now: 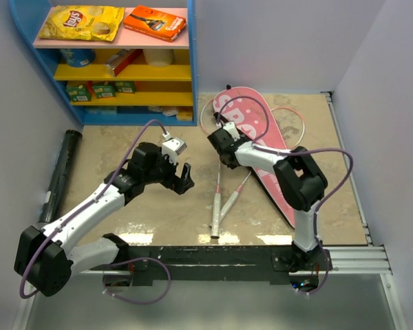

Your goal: Pack up the badminton gear

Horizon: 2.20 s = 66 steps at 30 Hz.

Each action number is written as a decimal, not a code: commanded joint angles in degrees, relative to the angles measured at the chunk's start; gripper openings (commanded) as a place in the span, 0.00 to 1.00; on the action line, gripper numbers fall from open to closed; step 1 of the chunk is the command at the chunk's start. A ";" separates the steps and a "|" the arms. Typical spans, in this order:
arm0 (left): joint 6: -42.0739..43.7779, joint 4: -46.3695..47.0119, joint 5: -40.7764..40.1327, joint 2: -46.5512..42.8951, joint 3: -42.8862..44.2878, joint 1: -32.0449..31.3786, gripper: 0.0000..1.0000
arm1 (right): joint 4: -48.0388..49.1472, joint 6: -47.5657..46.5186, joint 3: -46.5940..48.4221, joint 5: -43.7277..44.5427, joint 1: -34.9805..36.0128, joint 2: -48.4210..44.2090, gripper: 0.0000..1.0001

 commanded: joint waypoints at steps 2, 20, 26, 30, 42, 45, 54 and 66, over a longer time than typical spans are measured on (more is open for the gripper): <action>-0.67 2.67 0.37 -2.05 -0.15 -0.31 1.00 | -2.10 3.27 5.50 10.23 1.53 6.94 0.58; 0.03 2.05 -2.27 -2.31 -0.59 -1.19 1.00 | 0.01 1.08 6.30 22.11 0.83 12.84 0.51; 0.29 1.70 -3.33 -2.05 -0.51 -1.19 1.00 | 1.59 -1.20 5.07 22.98 -0.31 11.53 0.15; 0.38 1.61 -3.68 -1.79 -0.59 -1.19 1.00 | 3.17 -3.05 4.45 24.48 -0.58 9.69 0.00; 0.65 1.44 -5.62 -2.58 -0.42 -1.19 1.00 | -5.07 -2.88 9.37 17.99 -0.58 -9.38 0.00; 0.74 1.35 -5.53 -2.49 -0.33 -1.19 1.00 | -9.81 -1.04 13.06 14.73 -0.49 -13.95 0.00; 1.09 1.26 -5.88 -4.07 -0.42 -1.19 1.00 | -16.51 12.65 21.15 -3.01 -1.54 -24.33 0.00; 1.09 1.18 -6.49 -6.97 -0.68 -1.19 1.00 | -14.06 30.32 25.72 -19.01 -3.83 -31.89 0.00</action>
